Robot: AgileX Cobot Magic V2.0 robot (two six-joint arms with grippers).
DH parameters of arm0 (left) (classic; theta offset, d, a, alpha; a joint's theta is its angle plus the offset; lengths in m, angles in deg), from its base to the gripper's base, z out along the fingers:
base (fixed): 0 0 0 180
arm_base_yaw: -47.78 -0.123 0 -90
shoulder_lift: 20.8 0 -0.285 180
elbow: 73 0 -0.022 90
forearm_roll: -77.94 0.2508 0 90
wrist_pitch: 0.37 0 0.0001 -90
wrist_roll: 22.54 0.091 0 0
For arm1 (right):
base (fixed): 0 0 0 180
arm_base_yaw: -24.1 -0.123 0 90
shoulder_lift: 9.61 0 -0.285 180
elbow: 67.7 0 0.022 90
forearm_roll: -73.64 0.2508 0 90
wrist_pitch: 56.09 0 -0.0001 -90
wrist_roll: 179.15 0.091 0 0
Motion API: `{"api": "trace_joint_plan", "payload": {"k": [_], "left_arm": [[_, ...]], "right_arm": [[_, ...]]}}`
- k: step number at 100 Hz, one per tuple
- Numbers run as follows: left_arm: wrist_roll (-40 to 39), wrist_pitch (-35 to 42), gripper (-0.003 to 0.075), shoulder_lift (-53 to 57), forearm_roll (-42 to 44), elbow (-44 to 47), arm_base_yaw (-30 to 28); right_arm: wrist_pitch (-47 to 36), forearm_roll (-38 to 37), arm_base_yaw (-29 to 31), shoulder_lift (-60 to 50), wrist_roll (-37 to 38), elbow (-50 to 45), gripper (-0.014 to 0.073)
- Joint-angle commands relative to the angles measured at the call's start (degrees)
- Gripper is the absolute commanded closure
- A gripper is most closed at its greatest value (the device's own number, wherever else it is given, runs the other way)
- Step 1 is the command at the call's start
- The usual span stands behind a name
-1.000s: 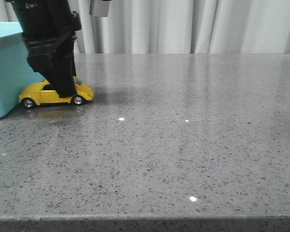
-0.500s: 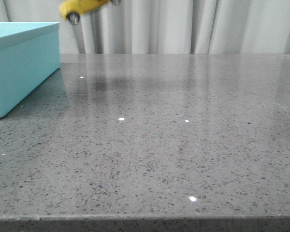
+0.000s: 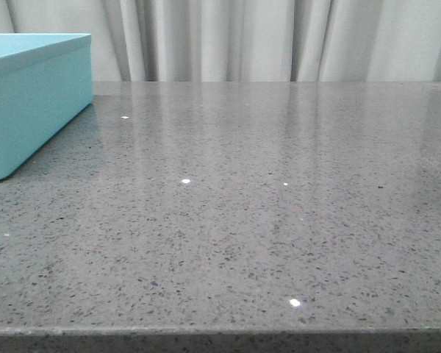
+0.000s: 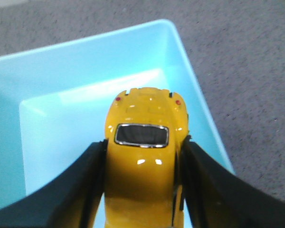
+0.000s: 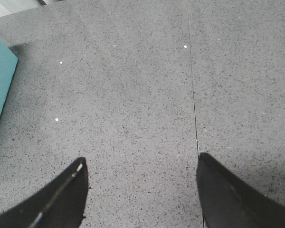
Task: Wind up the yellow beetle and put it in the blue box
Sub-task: 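Lift the car with the left gripper over the box, then lower the car into the blue box and open the left gripper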
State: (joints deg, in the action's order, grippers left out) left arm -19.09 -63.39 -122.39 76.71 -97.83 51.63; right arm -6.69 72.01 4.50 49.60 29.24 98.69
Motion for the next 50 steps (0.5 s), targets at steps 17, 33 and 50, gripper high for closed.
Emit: {"api": "trace_joint_plan", "payload": {"k": [17, 33, 50], "left_arm": [[-1.18, 6.77, 0.0511, 2.34, -0.59, 8.59, -3.11], [-1.18, 10.41, 0.0511, 2.34, -0.47, 15.31, -3.78], [-1.18, 13.46, 0.0506, 2.34, -0.46, 19.8, -4.2]], "right_arm": [[-4.0, -0.5, -0.04, -0.91, -0.7, 1.44, 0.0106], [-4.0, -0.5, -0.04, -0.91, -0.7, 1.44, 0.0106], [-4.0, -0.5, -0.04, -0.91, -0.7, 1.44, 0.0106]]}}
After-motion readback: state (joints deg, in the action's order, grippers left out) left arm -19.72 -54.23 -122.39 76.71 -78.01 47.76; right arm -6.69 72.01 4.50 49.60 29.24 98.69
